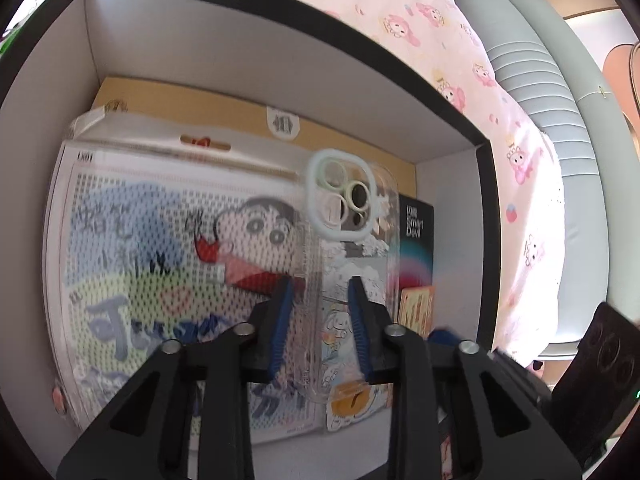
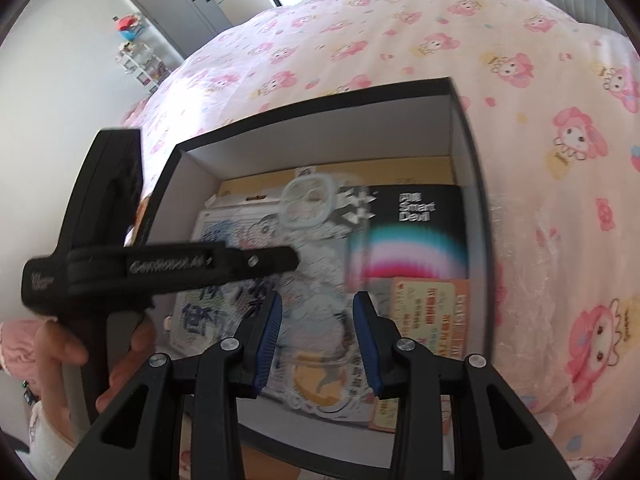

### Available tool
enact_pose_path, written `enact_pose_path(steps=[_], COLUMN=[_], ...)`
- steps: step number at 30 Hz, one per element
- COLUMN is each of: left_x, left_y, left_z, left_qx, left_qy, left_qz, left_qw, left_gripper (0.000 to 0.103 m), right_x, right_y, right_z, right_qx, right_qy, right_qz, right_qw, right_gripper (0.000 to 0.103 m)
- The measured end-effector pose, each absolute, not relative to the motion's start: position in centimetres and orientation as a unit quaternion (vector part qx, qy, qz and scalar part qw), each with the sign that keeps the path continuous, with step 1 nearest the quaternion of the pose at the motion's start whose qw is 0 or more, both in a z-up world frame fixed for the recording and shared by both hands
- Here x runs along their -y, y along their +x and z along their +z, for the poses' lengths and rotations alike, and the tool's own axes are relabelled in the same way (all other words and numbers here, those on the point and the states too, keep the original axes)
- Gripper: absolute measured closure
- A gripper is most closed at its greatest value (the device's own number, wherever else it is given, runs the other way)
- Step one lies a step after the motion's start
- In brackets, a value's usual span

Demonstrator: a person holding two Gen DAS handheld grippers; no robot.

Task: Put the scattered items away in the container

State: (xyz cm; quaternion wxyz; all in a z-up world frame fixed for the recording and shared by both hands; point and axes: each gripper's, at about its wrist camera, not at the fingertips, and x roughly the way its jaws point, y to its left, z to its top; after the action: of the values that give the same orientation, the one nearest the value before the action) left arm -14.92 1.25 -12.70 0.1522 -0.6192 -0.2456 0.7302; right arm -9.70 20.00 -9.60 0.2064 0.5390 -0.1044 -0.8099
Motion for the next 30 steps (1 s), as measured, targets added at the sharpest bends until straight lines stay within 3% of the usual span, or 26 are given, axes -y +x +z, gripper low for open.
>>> enact_pose_path(steps=[5, 7, 9, 11, 16, 23, 28, 30], left_x=[-0.6, -0.2, 0.1, -0.3, -2.3, -3.5, -1.3, 0.3], left_y=[-15.9, -16.9, -18.2, -19.4, -21.7, -22.4, -19.0, -17.4], left_z=[-12.2, -11.8, -11.4, -11.4, -12.0, -12.0, -8.5, -7.9], left_qx=[0.23, 0.223, 0.225, 0.22, 0.205, 0.194, 0.195, 0.212], left_qy=[-0.619, -0.614, -0.611, -0.611, -0.621, -0.613, -0.551, -0.535], left_qz=[0.737, 0.745, 0.747, 0.747, 0.738, 0.749, 0.801, 0.811], left_qw=[0.144, 0.136, 0.136, 0.142, 0.167, 0.16, 0.13, 0.106], left_gripper=[0.082, 0.077, 0.057, 0.048, 0.047, 0.077, 0.078, 0.087], right_x=[-19.2, -19.2, -19.3, -19.3, -18.7, -19.1, -20.4, -20.8], right_y=[-9.8, -9.8, -9.7, -9.5, -9.1, -9.5, -9.1, -8.9], right_z=[-10.9, -11.2, -11.2, -11.3, -12.3, -12.6, -11.6, -11.0], right_qx=[0.118, 0.117, 0.127, 0.133, 0.121, 0.142, 0.159, 0.166], right_qy=[0.57, 0.577, 0.581, 0.585, 0.603, 0.599, 0.58, 0.568], right_qz=[-0.782, -0.778, -0.772, -0.764, -0.752, -0.754, -0.772, -0.78], right_qw=[0.224, 0.218, 0.225, 0.236, 0.236, 0.23, 0.208, 0.204], right_gripper=[0.07, 0.07, 0.07, 0.07, 0.07, 0.07, 0.07, 0.07])
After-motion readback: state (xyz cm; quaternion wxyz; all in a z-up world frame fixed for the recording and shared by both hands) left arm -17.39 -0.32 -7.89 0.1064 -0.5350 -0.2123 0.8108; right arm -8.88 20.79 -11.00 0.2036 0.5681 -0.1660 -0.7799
